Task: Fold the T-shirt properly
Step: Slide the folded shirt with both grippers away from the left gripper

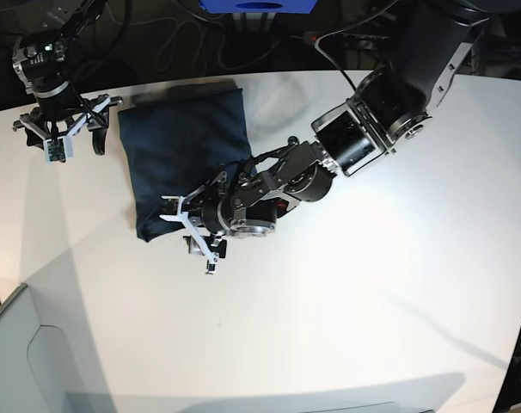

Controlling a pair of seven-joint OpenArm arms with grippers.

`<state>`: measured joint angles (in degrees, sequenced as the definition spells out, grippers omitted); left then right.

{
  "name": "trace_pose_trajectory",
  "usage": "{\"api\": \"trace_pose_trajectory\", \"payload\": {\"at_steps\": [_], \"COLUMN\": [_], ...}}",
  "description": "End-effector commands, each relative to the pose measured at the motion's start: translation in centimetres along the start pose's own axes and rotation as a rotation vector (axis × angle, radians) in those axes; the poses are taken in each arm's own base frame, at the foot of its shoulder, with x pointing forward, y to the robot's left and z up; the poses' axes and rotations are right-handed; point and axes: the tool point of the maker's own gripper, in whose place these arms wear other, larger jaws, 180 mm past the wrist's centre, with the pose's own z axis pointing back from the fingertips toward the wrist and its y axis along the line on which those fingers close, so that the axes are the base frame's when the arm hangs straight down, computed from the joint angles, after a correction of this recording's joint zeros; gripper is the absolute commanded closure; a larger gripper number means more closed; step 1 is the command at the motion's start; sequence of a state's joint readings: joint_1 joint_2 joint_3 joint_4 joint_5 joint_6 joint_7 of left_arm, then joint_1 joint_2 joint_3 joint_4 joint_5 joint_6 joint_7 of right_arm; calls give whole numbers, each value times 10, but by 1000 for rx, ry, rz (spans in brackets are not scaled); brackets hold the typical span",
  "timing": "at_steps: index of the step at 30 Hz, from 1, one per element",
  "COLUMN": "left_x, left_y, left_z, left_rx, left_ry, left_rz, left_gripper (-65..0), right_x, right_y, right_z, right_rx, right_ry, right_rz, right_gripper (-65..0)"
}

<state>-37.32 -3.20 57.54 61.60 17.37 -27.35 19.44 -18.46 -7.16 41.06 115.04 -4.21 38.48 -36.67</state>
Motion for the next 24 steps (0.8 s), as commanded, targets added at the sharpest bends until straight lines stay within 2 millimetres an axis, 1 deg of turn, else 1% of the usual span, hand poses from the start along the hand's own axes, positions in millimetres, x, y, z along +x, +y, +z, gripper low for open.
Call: {"api": "trace_pose_trajectory", "payload": {"at_steps": [1, 4, 6, 9, 11, 12, 14, 16, 17, 18, 20, 22, 24], "left_x": [11, 26, 27, 28, 18, 12, -14, -48, -69, -92, -139, -179, -204], "left_y": [34, 68, 87, 99, 107, 110, 114, 111, 108, 100, 83, 58, 32], "left_z": [14, 40, 59, 86, 110, 122, 145, 167, 178, 188, 208, 222, 231], "left_rx": [77, 179, 242, 310, 371, 399, 460, 514, 543, 564, 616, 643, 660], "left_ry": [-46, -114, -138, -168, -176, -177, -153, -108, -77, -40, 38, 112, 151], "left_rz": [3, 23, 28, 10, 18, 32, 75, 147, 191, 246, 369, 485, 601], "left_gripper": [-350, -350, -350, -350, -350, -350, -350, -350, -350, -350, -350, -350, -350], "right_x": [11, 12, 13, 14, 16, 19, 23, 28, 32, 34, 36, 31, 19], "right_y": [-2, -2, -2, -1, 1, 6, 17, 30, 38, 45, 56, 62, 66], "right_z": [3, 3, 3, 2, 1, -1, -4, -8, -10, -11, -14, -19, -25], "right_rx": [-7, -5, -6, -5, 3, 18, 51, 89, 113, 136, 167, 191, 210], "right_ry": [-45, -47, -48, -52, -58, -63, -73, -86, -96, -102, -105, -94, -63], "right_rz": [4, 4, 4, 3, 6, 11, 21, 30, 37, 44, 51, 41, 19], "right_gripper": [-402, -402, -402, -400, -396, -384, -327, -227, -165, -102, 0, -6, -2]}}
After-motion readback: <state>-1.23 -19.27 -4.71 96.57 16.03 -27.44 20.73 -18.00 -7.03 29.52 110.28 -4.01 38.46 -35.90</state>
